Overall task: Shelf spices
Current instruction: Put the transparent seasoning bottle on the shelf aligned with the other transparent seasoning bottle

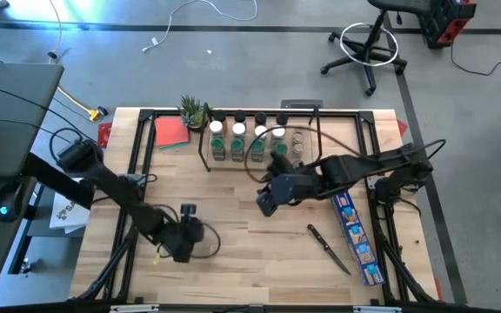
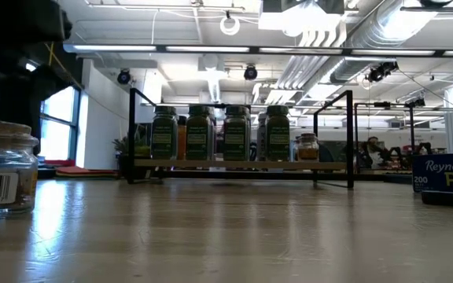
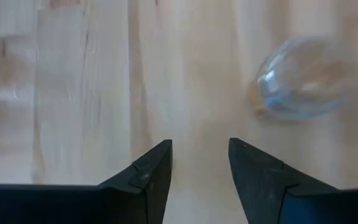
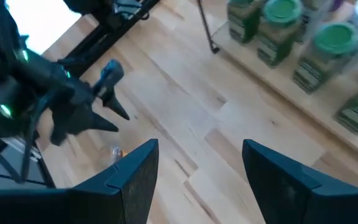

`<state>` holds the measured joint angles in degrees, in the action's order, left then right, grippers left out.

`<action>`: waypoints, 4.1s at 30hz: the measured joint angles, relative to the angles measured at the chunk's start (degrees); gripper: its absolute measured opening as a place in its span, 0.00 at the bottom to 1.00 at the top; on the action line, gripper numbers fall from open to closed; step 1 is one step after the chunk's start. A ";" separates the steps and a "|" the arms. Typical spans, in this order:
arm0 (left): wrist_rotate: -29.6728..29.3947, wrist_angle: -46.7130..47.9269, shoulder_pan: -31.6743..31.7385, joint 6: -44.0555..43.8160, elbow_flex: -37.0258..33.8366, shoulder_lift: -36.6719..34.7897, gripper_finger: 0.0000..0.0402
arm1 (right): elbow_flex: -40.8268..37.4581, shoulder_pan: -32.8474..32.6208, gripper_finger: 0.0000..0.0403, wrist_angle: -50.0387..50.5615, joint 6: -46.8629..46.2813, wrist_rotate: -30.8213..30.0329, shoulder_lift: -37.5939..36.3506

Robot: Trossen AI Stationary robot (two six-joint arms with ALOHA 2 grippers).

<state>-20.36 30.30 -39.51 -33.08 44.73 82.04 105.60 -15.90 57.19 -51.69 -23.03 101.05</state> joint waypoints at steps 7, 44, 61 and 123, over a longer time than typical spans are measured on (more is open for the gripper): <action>-3.83 5.55 -2.01 -10.16 3.69 -14.12 0.37 | 0.00 0.90 0.56 -16.70 19.35 17.43 8.47; -0.12 19.24 -0.76 -22.03 8.61 -29.35 0.34 | 20.22 1.65 0.79 -32.19 61.71 33.18 43.93; 0.54 19.46 -0.76 -21.43 8.61 -29.33 0.34 | 20.11 -0.33 0.53 -35.88 57.12 28.49 47.70; -10.20 19.36 -0.56 -19.36 8.61 -29.38 0.34 | -46.83 26.46 0.39 -26.12 30.93 8.74 -16.02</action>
<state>-30.55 49.66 -40.07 -52.45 53.34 52.66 58.77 10.56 31.07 -20.76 -14.29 85.03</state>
